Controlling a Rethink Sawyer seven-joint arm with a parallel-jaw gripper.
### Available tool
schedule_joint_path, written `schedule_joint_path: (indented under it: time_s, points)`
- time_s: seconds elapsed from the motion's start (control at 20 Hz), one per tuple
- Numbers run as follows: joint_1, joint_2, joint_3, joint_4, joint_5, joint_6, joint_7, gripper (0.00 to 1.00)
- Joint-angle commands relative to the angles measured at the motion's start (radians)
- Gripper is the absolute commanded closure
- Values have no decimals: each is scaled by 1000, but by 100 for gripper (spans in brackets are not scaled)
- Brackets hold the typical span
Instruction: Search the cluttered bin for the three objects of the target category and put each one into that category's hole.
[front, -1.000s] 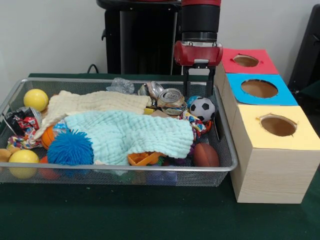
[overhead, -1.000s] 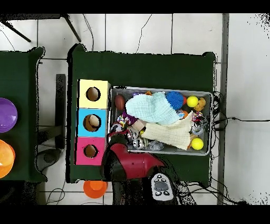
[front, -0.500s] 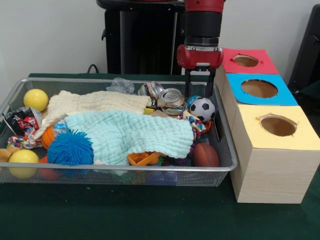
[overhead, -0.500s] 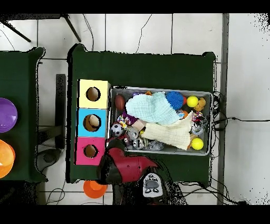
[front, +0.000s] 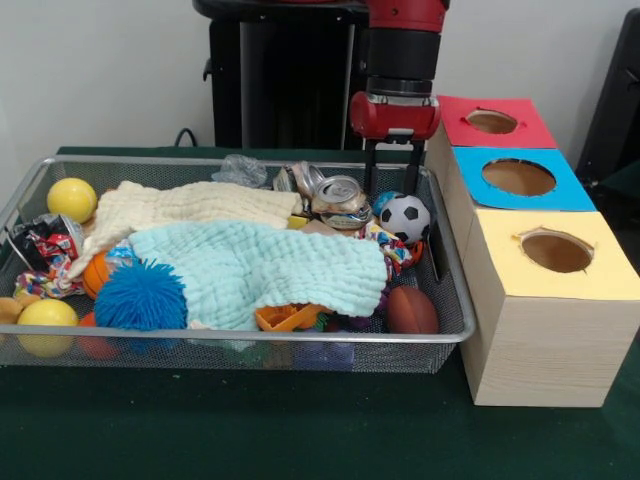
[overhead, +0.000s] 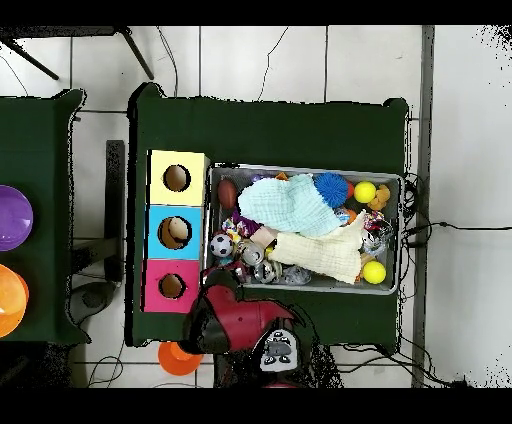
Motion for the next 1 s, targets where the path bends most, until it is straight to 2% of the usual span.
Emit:
schedule_joint_path:
  time_s: [0.05, 1.0]
  points:
    - [-7, 39, -18, -91, 19, -129, 171, 0]
    - [-25, 26, -18, -75, 42, -183, 194, 0]
